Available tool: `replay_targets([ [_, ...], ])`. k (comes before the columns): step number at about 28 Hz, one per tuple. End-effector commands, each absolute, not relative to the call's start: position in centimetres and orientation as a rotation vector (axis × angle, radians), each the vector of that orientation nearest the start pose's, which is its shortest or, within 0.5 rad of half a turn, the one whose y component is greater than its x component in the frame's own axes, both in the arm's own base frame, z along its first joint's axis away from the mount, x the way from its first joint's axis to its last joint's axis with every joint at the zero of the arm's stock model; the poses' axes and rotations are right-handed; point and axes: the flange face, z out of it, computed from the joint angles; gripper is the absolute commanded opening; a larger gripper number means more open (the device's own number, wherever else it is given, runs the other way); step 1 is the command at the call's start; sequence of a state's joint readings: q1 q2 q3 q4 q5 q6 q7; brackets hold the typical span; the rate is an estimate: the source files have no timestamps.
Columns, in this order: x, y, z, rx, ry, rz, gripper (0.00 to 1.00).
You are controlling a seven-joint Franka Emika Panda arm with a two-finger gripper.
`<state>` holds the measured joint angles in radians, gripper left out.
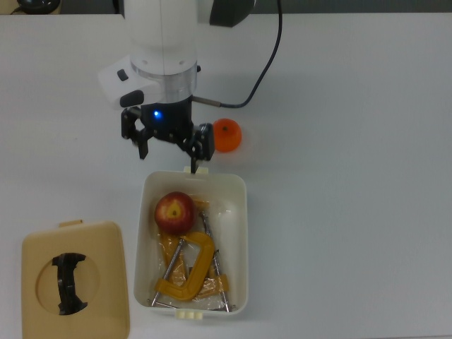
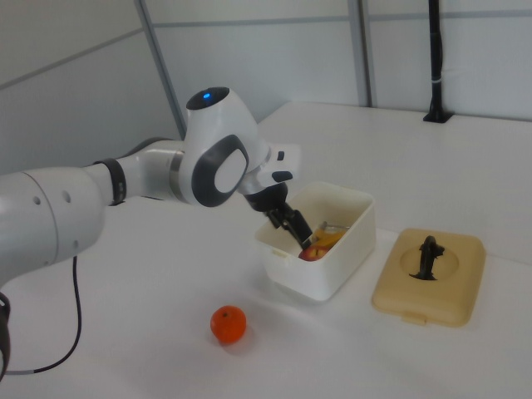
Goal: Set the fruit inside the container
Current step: 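Move the open gripper to the orange and lower around it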
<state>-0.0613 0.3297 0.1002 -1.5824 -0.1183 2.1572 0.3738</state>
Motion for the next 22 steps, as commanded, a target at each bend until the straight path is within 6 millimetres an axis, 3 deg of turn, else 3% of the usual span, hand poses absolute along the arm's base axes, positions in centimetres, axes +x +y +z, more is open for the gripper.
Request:
replay_targets([
  [1,64.4,4.1,46.7,-3.133,0.278,-0.174,1.0],
  [8,61.7,7.7,42.8,-3.162,0.176,-0.051,1.0],
  [14,60.6,9.8,39.4,-3.182,0.105,-0.108,1.0],
  [22,59.0,10.7,35.9,-3.239,0.065,-0.111,1.0],
])
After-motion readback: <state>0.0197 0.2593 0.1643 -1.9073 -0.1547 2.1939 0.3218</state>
